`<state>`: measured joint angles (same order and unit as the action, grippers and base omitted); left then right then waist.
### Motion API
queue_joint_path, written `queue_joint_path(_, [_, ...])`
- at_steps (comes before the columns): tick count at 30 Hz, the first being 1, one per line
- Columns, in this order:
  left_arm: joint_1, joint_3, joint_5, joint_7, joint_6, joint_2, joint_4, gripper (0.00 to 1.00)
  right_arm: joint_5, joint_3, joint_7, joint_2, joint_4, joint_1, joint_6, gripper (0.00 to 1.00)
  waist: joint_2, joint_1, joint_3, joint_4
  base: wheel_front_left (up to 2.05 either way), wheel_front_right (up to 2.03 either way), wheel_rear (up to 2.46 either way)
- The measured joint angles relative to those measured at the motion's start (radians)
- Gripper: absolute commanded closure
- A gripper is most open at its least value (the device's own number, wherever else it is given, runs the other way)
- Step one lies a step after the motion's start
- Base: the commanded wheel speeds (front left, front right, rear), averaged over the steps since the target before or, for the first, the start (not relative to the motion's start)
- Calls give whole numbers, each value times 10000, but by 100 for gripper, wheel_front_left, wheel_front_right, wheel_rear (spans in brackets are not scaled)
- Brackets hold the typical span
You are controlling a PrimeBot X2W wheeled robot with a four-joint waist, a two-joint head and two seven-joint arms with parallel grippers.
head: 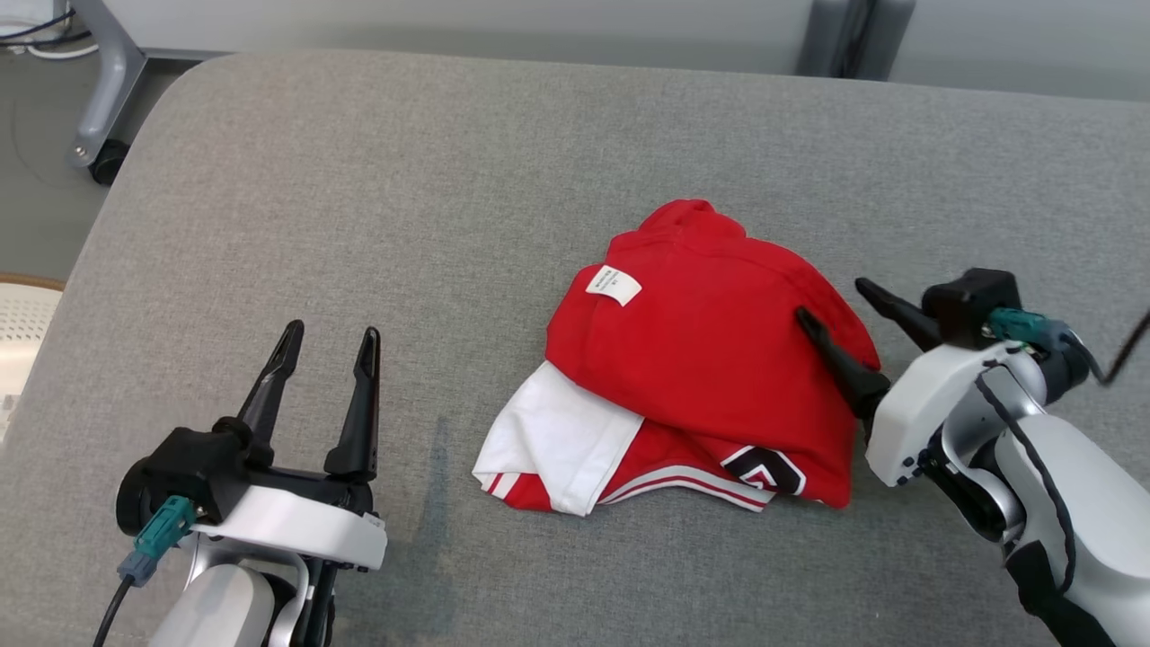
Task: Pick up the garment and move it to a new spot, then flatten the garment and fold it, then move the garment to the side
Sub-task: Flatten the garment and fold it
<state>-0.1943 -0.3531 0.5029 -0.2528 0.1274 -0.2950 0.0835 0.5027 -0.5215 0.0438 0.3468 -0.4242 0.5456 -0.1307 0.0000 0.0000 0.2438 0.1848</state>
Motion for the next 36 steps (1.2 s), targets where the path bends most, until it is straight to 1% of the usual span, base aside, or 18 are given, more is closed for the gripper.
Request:
queue_joint_path(1, [-7, 6, -10, -10, -23, 36, 36, 0, 188, -278, 58, 94, -150, 181, 0, 14, 0, 1, 41, 32, 0, 0, 0])
queue_joint_path(2, [-14, 13, -12, -35, -36, 69, 75, 0, 341, -558, 98, 184, -245, 328, 0, 51, 0, 1, 75, 52, 0, 0, 0])
queue_joint_path(3, [-39, 25, -15, -42, -44, 98, 111, 0, 537, -771, 79, 257, -355, 458, 0, 91, 0, 0, 100, 60, 0, 0, 0])
queue_joint_path(4, [-59, 48, -31, -44, -48, 123, 140, 0, 694, -949, 38, 330, -437, 578, 0, 100, 0, 0, 108, 57, 0, 0, 0])
queue_joint_path(7, [-109, 121, -86, -65, -81, 190, 186, 0, 1112, -1373, -236, 562, -554, 861, 0, 100, 0, 1, 96, 10, 0, 0, 0])
queue_joint_path(10, [-113, 221, -119, -73, -117, 228, 188, 0, 1294, -1584, -736, 744, -579, 1003, 0, 100, 0, 0, 63, -64, 0, 0, 0])
queue_joint_path(13, [-109, 337, -194, -77, -115, 236, 180, 0, 1352, -1436, -1298, 857, -462, 1000, 0, 100, 0, 0, -21, -179, 0, 0, 0])
queue_joint_path(16, [-34, 449, -221, -88, -109, 228, 138, 0, 1356, -995, -1716, 920, -240, 807, 0, 100, 0, 0, -138, -352, 0, 0, 0])
queue_joint_path(18, [80, 485, -245, -88, -107, 222, 107, 0, 1262, -520, -1923, 938, -100, 433, 0, 100, 0, 1, -210, -493, 0, 0, 0])
queue_joint_path(22, [274, 562, -278, -88, -73, 201, 13, 0, 989, 779, -2117, 928, 115, -631, 0, 100, 0, 0, -361, -799, 0, 0, 0])
queue_joint_path(26, [329, 568, -311, -88, -73, 163, -77, 0, 675, 2284, -2174, 650, 263, -2087, 0, 100, 0, 0, -448, -1074, 0, 0, 0])
queue_joint_path(28, [385, 558, -322, -88, -73, 138, -100, 0, 502, 3030, -2173, 380, 297, -2868, 0, 100, 0, 0, -465, -1174, 0, 0, 0])
queue_joint_path(32, [403, 552, -322, -88, -73, 100, -121, 0, 257, 4270, -2142, -472, 274, -4417, -2, 100, 0, 1, -491, -1285, 0, 0, 0])
queue_joint_path(36, [465, 577, -316, -81, -31, 21, -173, 0, -42, 5256, -2309, -1187, 142, -5332, -2, 100, 0, 0, -518, -1438, 0, 0, 0])
